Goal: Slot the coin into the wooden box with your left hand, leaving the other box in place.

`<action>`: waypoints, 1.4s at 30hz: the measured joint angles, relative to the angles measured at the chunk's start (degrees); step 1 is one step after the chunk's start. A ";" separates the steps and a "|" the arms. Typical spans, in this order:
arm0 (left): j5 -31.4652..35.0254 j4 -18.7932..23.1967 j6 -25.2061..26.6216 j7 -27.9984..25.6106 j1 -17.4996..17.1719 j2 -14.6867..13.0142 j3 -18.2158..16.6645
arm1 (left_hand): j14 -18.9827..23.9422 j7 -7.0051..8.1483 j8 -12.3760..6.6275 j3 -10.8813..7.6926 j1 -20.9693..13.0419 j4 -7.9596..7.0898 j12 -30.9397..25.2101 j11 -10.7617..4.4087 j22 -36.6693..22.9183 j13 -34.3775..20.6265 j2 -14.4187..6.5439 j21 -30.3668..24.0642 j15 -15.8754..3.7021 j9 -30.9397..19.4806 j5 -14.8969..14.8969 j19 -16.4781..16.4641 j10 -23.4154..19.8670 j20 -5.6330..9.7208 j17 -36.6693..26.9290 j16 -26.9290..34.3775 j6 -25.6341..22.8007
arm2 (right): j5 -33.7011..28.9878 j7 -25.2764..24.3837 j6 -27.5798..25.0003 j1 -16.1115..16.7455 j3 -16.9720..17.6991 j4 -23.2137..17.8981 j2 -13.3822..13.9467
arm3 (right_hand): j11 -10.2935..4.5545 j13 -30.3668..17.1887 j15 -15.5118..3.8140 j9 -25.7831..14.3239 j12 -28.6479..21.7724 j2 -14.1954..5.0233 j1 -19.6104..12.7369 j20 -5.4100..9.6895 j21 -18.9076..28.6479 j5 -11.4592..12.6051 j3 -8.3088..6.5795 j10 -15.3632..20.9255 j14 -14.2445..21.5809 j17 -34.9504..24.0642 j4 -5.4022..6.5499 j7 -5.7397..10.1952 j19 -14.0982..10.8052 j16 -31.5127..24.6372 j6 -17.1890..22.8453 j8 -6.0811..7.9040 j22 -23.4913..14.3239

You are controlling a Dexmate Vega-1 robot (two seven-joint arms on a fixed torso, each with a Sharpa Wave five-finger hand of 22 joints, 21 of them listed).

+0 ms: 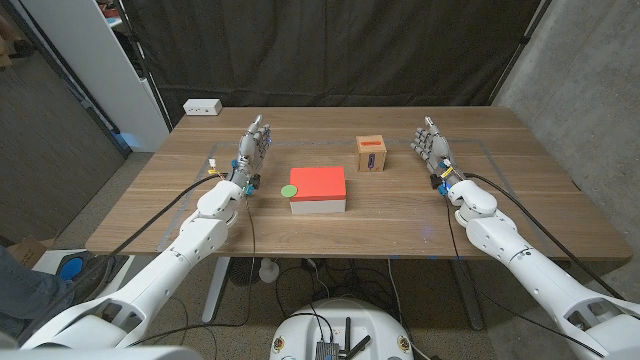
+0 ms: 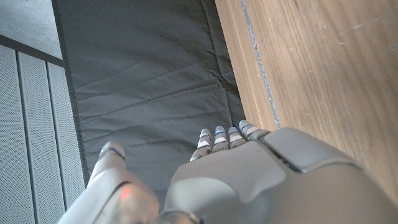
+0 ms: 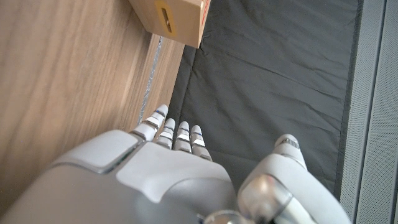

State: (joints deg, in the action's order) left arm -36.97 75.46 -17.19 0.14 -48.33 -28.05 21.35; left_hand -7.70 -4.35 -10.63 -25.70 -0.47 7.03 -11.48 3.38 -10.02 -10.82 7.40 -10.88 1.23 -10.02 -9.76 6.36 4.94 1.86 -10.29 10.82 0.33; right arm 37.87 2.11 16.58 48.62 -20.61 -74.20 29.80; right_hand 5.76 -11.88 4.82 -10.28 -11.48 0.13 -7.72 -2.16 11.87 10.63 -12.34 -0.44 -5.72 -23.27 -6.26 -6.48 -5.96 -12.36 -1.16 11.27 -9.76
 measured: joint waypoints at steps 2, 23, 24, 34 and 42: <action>-0.01 0.21 -0.15 -0.24 -0.11 0.42 0.01 | 0.00 -0.09 0.00 0.00 0.00 0.00 0.00 0.00 0.00 0.00 0.00 0.00 0.00 0.00 0.00 0.00 0.00 0.00 0.00 0.00 -0.09 | 0.17 0.04 -0.17 0.14 0.09 0.00 0.12 | 0.00 0.00 0.00 0.00 0.00 0.00 0.00 0.04 0.00 0.00 0.00 0.00 0.00 0.00 0.00 0.00 -0.22 0.00 0.00 0.00 0.00; -0.19 3.14 3.66 -3.09 -0.46 -0.46 0.01 | 14.92 2.69 -0.45 -0.78 -1.37 1.13 -3.44 -0.04 -0.27 -0.14 -1.38 -3.84 1.43 0.01 0.00 -14.24 -12.83 -9.46 -0.06 2.71 -5.21 | -0.07 -1.62 -0.69 1.37 0.53 -1.36 0.72 | 0.59 0.43 0.21 0.00 0.00 -0.30 -0.29 -0.18 0.22 0.00 -0.22 1.25 0.22 0.44 -0.22 -0.31 -0.60 0.00 0.31 0.00 0.01; -0.19 3.44 4.21 -3.43 -0.50 -0.60 0.00 | 17.65 2.65 -0.45 -0.78 -1.37 1.13 -3.89 -0.19 -0.27 -0.25 -1.38 -4.44 1.24 0.01 0.00 -16.60 -14.86 -10.07 -0.18 3.29 -6.14 | -0.15 -1.70 -0.64 1.37 0.53 -1.36 0.70 | 0.58 0.43 0.21 0.00 0.00 -0.30 -0.29 -0.18 0.22 0.00 -0.22 1.25 0.22 0.43 -0.22 -0.31 -0.60 0.00 0.31 0.00 0.01; -0.04 6.45 9.24 -6.91 -0.95 -1.97 -0.17 | 50.08 0.66 -0.88 -2.44 -1.98 1.66 -12.56 -2.49 -3.58 -2.73 -1.99 -13.45 -3.18 0.01 0.00 -38.42 -45.31 -6.19 -1.94 12.28 -13.38 | -0.63 -2.04 -0.20 1.00 0.18 -0.98 0.05 | 0.58 0.43 0.20 0.01 0.00 -0.31 -0.30 -0.18 0.22 0.00 -0.42 1.25 0.22 0.43 -0.42 -0.30 -0.59 0.00 0.31 0.00 0.02; -0.06 9.03 12.23 -9.44 -1.54 -2.84 -0.46 | 72.45 -0.76 -1.33 -5.15 -5.40 2.78 -23.03 -6.53 -12.32 -10.18 -2.23 -25.72 -9.36 -0.27 0.00 -53.04 -71.76 -0.51 -7.02 27.01 -20.98 | -0.99 -2.34 0.23 0.78 0.02 -0.59 -0.39 | 0.81 0.70 0.20 0.01 0.00 -0.76 -0.75 -0.50 0.22 0.00 -0.42 1.47 0.22 0.70 -0.42 -0.30 -0.91 0.00 0.31 0.00 0.02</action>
State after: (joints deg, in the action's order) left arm -37.03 84.49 -4.97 -9.30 -49.88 -30.88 20.89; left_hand 64.76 -5.10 -11.96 -30.85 -5.87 9.82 -34.50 -3.15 -22.35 -20.99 5.16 -36.60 -8.13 -10.29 -9.75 -46.69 -66.83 1.34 -17.32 37.83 -20.65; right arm 36.88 -0.23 16.81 49.40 -20.59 -74.79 29.41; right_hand 6.57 -11.18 5.02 -10.27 -11.49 -0.63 -8.47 -2.66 12.10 10.62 -12.77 1.04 -5.50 -22.58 -6.68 -6.78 -6.87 -12.36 -0.85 11.27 -9.74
